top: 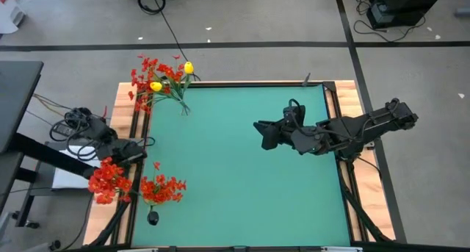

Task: Sort flowers into vase by color
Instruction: Put the red flowers into the yellow vase

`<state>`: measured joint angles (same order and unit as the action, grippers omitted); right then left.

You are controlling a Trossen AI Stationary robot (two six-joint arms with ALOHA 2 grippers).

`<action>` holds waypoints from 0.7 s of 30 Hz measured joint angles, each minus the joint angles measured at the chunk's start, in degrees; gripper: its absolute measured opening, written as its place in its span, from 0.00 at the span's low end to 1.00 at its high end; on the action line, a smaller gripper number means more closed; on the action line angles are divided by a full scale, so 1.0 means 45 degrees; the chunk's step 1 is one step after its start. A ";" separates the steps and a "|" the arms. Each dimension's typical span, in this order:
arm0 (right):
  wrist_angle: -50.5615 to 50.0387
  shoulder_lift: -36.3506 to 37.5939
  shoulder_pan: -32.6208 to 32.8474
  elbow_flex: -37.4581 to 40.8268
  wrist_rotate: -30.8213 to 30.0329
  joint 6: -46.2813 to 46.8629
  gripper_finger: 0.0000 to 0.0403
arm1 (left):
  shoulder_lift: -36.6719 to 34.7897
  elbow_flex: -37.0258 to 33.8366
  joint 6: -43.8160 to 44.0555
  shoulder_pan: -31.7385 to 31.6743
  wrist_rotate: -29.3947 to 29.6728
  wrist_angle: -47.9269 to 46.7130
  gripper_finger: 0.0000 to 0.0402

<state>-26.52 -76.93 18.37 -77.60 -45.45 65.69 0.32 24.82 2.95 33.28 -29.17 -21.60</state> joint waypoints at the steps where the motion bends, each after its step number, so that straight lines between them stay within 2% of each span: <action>1: 0.0000 0.0000 0.0000 0.0000 0.0033 0.0047 0.37 | 0.0000 0.0000 -0.0106 0.0000 0.0007 -0.0027 0.01; 13: 0.0181 0.0005 0.0000 0.0000 0.0126 0.0119 0.37 | 0.0010 0.0005 -0.1125 -0.0001 0.0983 -0.0726 0.02; 21: 0.0213 0.0010 0.0000 0.0000 0.0906 0.0090 0.37 | 0.0010 0.0005 0.0527 -0.0002 0.3317 0.0065 0.02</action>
<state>-25.57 -76.88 18.37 -77.60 -41.37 66.10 0.36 24.84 5.32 33.28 -14.24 -21.30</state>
